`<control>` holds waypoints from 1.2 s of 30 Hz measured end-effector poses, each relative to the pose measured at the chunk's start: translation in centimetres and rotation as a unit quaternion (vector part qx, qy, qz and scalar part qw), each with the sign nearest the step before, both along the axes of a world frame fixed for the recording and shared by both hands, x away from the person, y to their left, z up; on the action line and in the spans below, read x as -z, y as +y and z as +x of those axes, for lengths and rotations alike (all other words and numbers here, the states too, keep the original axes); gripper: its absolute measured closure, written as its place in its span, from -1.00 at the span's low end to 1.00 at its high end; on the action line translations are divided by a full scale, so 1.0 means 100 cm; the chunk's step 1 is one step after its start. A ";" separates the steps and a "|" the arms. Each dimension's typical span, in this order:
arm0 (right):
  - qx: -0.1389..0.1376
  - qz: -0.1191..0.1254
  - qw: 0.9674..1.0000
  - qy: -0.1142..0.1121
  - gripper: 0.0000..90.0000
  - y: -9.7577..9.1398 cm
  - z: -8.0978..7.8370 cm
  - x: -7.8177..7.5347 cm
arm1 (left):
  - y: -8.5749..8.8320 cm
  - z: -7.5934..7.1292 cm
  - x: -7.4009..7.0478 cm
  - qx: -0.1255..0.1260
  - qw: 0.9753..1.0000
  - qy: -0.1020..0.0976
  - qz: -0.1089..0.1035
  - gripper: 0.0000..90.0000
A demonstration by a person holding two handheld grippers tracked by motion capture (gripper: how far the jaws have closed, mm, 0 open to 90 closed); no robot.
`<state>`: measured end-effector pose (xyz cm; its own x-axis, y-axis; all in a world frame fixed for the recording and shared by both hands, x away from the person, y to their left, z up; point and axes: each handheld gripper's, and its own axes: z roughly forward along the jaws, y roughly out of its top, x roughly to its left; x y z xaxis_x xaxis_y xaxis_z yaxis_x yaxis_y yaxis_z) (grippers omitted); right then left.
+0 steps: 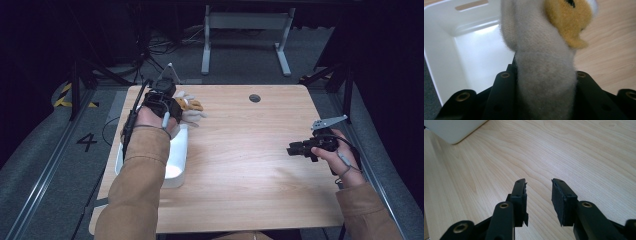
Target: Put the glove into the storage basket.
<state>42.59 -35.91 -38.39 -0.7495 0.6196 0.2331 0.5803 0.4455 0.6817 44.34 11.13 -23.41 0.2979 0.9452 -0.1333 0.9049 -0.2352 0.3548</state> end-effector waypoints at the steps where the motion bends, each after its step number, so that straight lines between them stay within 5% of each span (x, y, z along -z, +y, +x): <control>1: 0.001 0.004 1.000 -0.002 0.45 -0.001 -0.001 -0.001 | 0.002 -0.001 -0.001 -0.004 1.000 -0.004 -0.003 0.54; 12: 0.007 0.006 1.000 0.000 0.45 -0.006 0.000 0.000 | 0.018 0.003 0.003 -0.059 0.998 -0.014 -0.004 0.54; 23: 0.007 0.005 1.000 0.001 0.44 -0.006 0.000 0.001 | 0.038 0.006 0.011 -0.104 0.994 0.012 0.001 0.54; 36: 0.000 0.002 1.000 0.001 0.44 -0.004 0.000 0.003 | 0.043 0.012 0.027 -0.127 0.992 0.019 0.005 0.53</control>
